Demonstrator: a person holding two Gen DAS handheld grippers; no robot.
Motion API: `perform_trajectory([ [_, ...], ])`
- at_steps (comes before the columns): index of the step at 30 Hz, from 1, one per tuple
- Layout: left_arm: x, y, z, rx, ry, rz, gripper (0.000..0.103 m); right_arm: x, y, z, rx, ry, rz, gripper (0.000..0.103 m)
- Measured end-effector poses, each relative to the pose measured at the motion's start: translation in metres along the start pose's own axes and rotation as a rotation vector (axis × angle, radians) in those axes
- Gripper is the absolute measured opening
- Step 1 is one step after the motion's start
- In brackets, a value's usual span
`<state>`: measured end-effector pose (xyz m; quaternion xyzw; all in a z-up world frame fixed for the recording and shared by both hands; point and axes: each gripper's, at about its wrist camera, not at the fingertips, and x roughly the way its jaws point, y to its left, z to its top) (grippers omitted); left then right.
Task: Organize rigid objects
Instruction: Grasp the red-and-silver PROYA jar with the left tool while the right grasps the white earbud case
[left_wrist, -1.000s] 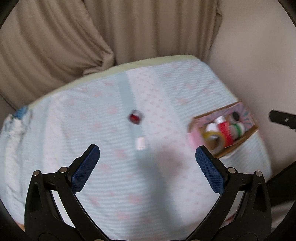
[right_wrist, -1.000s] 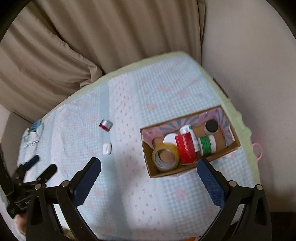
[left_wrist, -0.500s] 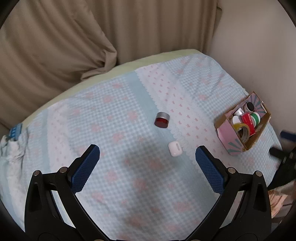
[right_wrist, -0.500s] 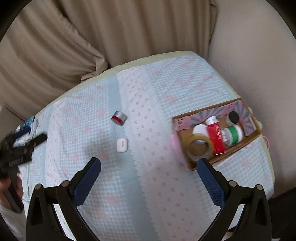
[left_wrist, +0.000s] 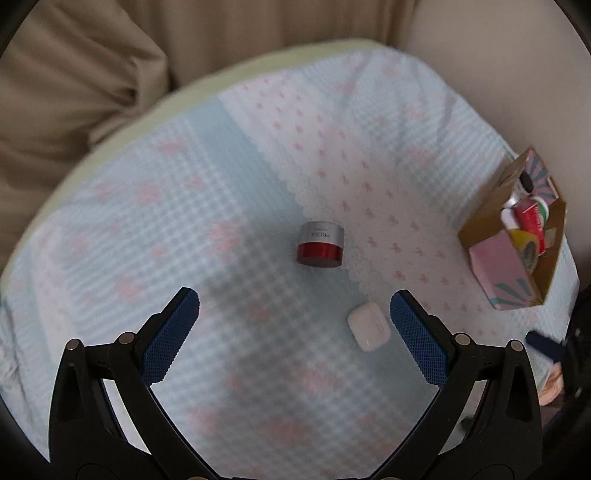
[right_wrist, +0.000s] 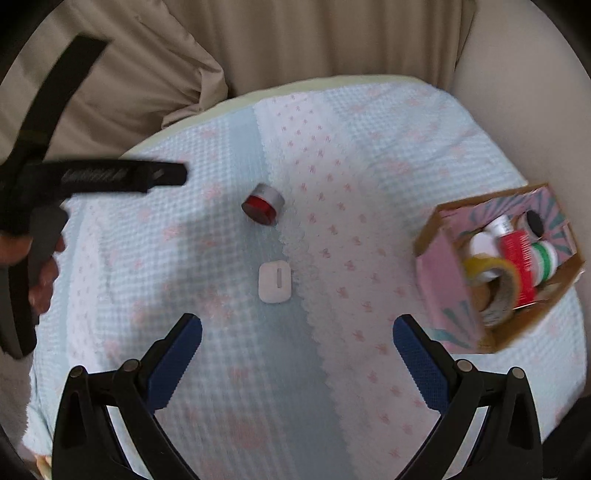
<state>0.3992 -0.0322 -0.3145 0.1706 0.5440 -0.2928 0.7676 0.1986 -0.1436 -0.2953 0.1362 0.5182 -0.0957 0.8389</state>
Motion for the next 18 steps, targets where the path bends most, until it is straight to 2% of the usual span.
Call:
perform_trajectory([
  [3, 0.046, 0.002, 0.008, 0.006, 0.040, -0.036, 0.102, 0.035, 0.010, -0.005, -0.004, 0.000, -0.022, 0.098],
  [10, 0.121, 0.001, 0.022, 0.018, 0.103, -0.095, 0.098, 0.111, 0.033, -0.010, -0.043, 0.023, -0.068, 0.084],
  [13, 0.143, -0.003, 0.025, 0.028, 0.123, -0.115, 0.093, 0.135, 0.035, -0.008, -0.035, 0.030, -0.081, 0.080],
  [14, 0.147, -0.005, 0.026, 0.035, 0.128, -0.114, 0.092, 0.142, 0.034, -0.007, -0.029, 0.035, -0.083, 0.074],
  [18, 0.162, -0.012, 0.028, 0.058, 0.140, -0.115, 0.089, 0.164, 0.034, -0.004, -0.002, 0.053, -0.080, 0.072],
])
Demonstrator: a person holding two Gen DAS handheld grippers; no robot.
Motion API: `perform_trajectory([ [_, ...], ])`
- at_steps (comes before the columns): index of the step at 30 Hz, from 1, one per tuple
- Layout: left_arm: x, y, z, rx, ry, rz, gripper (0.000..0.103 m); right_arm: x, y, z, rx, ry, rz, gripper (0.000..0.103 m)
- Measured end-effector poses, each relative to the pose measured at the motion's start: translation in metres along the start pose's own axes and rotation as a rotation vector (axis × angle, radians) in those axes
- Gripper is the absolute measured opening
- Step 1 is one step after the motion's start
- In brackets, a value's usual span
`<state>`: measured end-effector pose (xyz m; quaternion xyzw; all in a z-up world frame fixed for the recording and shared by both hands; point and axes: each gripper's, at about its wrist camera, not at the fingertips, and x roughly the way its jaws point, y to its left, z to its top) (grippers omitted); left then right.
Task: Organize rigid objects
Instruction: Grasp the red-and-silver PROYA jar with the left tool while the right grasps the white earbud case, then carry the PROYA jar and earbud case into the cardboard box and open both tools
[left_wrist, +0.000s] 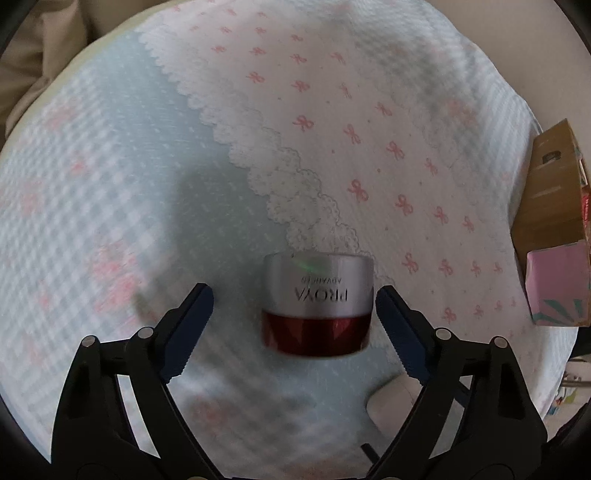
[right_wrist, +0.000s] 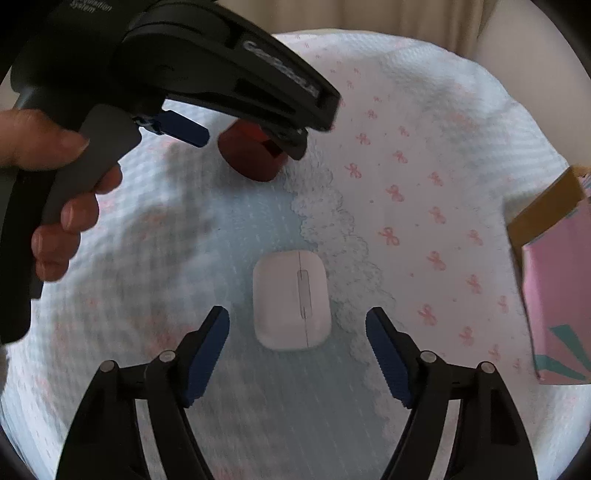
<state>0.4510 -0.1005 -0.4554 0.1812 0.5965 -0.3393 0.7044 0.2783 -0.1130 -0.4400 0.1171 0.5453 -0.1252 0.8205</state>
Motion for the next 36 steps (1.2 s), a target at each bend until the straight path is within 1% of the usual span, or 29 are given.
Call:
perform_trajectory([
  [1, 0.001, 0.000, 0.001, -0.001, -0.002, -0.003, 0.089, 0.002, 0.000, 0.001, 0.003, -0.001, 0.001, 0.072],
  [4, 0.003, -0.002, 0.006, 0.003, -0.008, -0.012, 0.089, 0.010, 0.001, 0.005, 0.000, -0.001, 0.009, 0.065],
  [5, 0.003, -0.002, 0.007, 0.009, -0.012, -0.009, 0.084, 0.012, 0.002, 0.006, -0.003, -0.001, 0.012, 0.063],
  [6, 0.003, -0.003, 0.008, 0.017, -0.015, -0.003, 0.073, 0.013, 0.002, 0.007, -0.005, -0.001, 0.014, 0.061],
  [7, 0.002, -0.003, 0.009, 0.023, -0.016, 0.004, 0.070, 0.014, 0.003, 0.009, -0.011, -0.003, 0.015, 0.060],
  [8, 0.001, -0.003, 0.010, 0.029, -0.017, -0.010, 0.064, 0.014, 0.004, 0.010, -0.019, -0.005, 0.015, 0.055],
  [9, 0.001, -0.004, 0.011, 0.029, -0.016, -0.032, 0.055, 0.014, 0.006, 0.011, -0.034, -0.008, 0.017, 0.049],
  [10, 0.001, -0.004, 0.013, 0.027, -0.013, -0.052, 0.051, 0.014, 0.008, 0.012, -0.045, -0.009, 0.014, 0.047],
  [11, 0.000, -0.005, 0.013, 0.030, -0.014, -0.049, 0.051, 0.014, 0.010, 0.013, -0.054, -0.008, 0.009, 0.042],
  [15, -0.004, -0.011, 0.013, 0.037, -0.030, -0.027, 0.051, 0.015, 0.009, 0.016, -0.054, 0.002, 0.022, 0.042],
  [22, -0.024, -0.001, 0.004, -0.026, -0.043, -0.019, 0.051, 0.005, 0.000, 0.021, -0.039, 0.002, 0.032, 0.041],
  [29, -0.077, 0.010, -0.022, -0.110, -0.107, -0.001, 0.051, -0.028, -0.022, 0.016, 0.004, -0.024, 0.047, 0.041],
  [32, -0.109, 0.013, -0.038, -0.166, -0.135, 0.007, 0.051, -0.050, -0.030, 0.013, 0.006, -0.049, 0.049, 0.041],
  [36, -0.146, 0.005, -0.057, -0.211, -0.168, 0.022, 0.051, -0.094, -0.040, 0.013, 0.010, -0.097, 0.058, 0.041],
])
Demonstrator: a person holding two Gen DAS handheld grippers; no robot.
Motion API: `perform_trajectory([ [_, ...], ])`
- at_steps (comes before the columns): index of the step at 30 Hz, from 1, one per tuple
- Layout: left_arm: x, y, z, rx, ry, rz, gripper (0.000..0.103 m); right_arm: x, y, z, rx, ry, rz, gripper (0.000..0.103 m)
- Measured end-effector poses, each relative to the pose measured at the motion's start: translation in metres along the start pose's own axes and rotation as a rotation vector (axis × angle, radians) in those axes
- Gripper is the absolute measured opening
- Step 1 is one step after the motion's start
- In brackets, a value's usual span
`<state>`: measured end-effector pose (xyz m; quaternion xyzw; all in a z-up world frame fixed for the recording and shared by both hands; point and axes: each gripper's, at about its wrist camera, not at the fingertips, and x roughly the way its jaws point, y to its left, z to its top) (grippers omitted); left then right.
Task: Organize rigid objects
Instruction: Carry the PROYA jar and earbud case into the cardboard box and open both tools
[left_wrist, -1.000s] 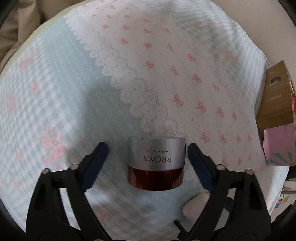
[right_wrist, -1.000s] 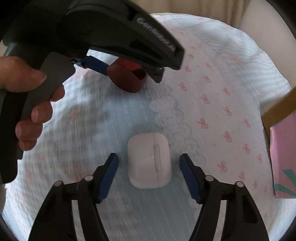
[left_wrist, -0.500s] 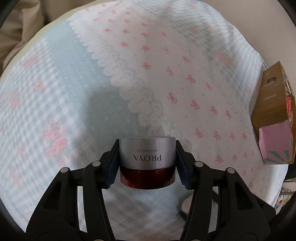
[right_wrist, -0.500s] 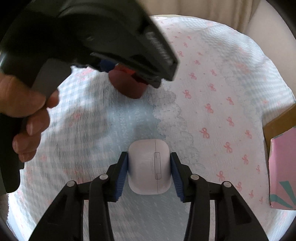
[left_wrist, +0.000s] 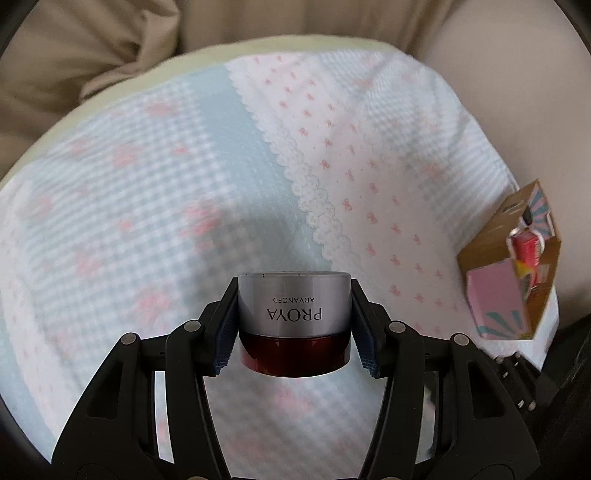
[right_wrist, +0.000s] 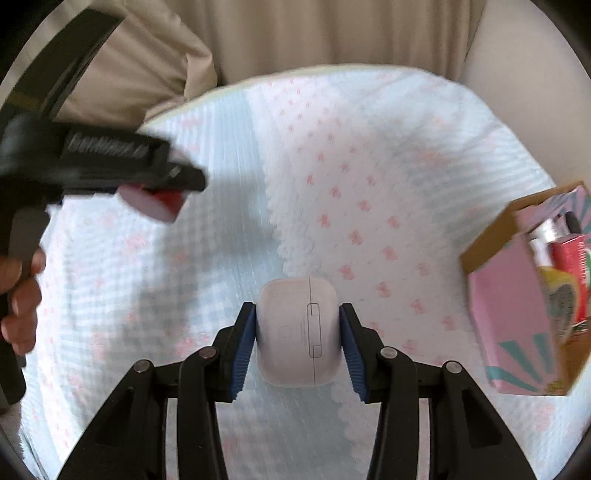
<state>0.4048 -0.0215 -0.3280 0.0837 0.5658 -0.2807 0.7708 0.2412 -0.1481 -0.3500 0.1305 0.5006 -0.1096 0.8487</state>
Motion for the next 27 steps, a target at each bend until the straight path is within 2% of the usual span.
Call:
perform_trajectory([
  [7, -0.079, -0.029, -0.018, -0.024, -0.063, 0.008, 0.051, -0.081, -0.028, 0.019, 0.031, -0.070, -0.010, 0.041],
  [13, -0.129, -0.079, -0.027, -0.013, -0.111, -0.016, 0.051, -0.153, -0.067, 0.039, 0.047, -0.105, -0.033, 0.041],
  [17, -0.145, -0.114, -0.028, -0.006, -0.125, -0.033, 0.051, -0.196, -0.097, 0.052, 0.060, -0.141, -0.049, 0.041],
  [22, -0.155, -0.172, -0.026, -0.002, -0.144, -0.029, 0.051, -0.228, -0.134, 0.064, 0.067, -0.168, -0.044, 0.041],
  [27, -0.145, -0.228, -0.021, -0.030, -0.139, -0.008, 0.051, -0.241, -0.188, 0.078, 0.059, -0.161, -0.007, 0.041],
])
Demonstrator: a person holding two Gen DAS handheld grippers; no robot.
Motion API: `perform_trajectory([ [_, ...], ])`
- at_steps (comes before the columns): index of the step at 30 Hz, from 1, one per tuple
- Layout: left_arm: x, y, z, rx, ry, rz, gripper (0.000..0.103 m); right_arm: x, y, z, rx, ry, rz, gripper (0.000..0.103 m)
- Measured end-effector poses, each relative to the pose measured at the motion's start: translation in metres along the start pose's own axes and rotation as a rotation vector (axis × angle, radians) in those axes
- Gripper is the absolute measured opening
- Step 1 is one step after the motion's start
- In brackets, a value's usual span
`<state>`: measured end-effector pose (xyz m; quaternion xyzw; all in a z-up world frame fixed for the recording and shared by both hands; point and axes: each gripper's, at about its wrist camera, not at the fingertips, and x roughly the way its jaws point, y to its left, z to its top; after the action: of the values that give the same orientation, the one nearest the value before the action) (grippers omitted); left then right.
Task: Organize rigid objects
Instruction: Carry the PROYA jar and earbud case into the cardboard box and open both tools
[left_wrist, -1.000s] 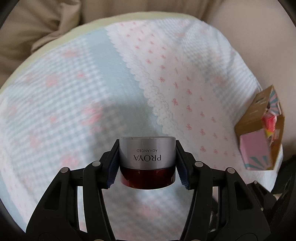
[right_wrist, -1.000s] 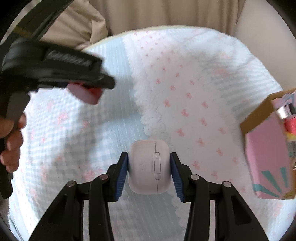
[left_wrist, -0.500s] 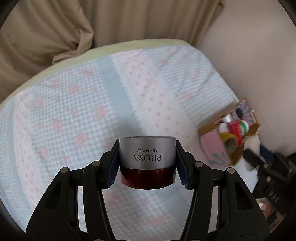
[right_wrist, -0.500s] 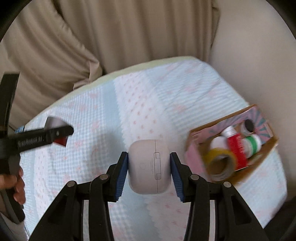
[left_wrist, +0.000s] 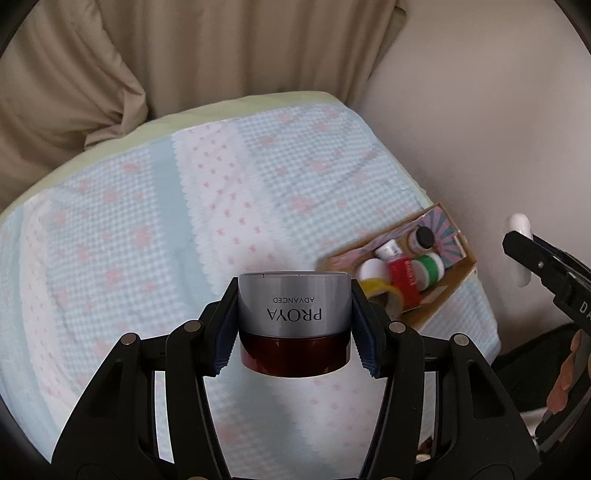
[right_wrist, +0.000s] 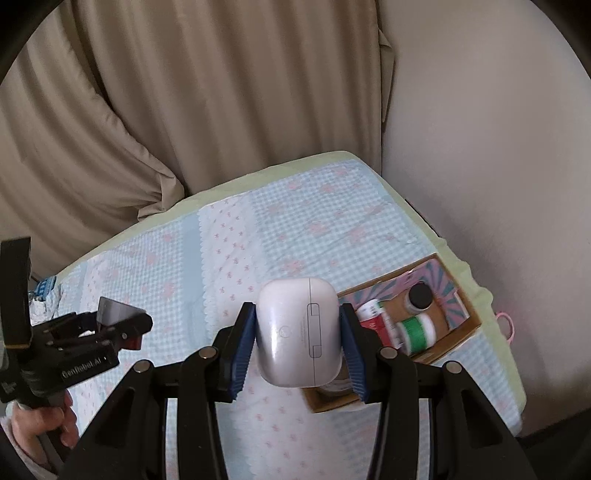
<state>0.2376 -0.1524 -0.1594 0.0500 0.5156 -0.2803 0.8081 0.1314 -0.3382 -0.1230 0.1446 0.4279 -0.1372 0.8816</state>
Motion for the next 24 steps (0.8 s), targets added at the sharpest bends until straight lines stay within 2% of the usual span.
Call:
perform_trajectory([
  [5, 0.033, -0.048, 0.007, -0.050, 0.027, -0.010, 0.051, 0.012, -0.061, 0.012, -0.021, 0.037, 0.012, 0.041],
  [11, 0.094, -0.103, 0.018, -0.077, 0.091, -0.019, 0.051, 0.047, -0.136, 0.021, -0.005, 0.105, 0.017, 0.041],
  [18, 0.162, -0.148, 0.027, -0.046, 0.181, -0.023, 0.051, 0.103, -0.201, 0.013, 0.067, 0.224, 0.031, 0.041],
  [24, 0.209, -0.162, 0.035, -0.016, 0.234, -0.001, 0.051, 0.146, -0.237, 0.001, 0.137, 0.307, 0.039, 0.041],
])
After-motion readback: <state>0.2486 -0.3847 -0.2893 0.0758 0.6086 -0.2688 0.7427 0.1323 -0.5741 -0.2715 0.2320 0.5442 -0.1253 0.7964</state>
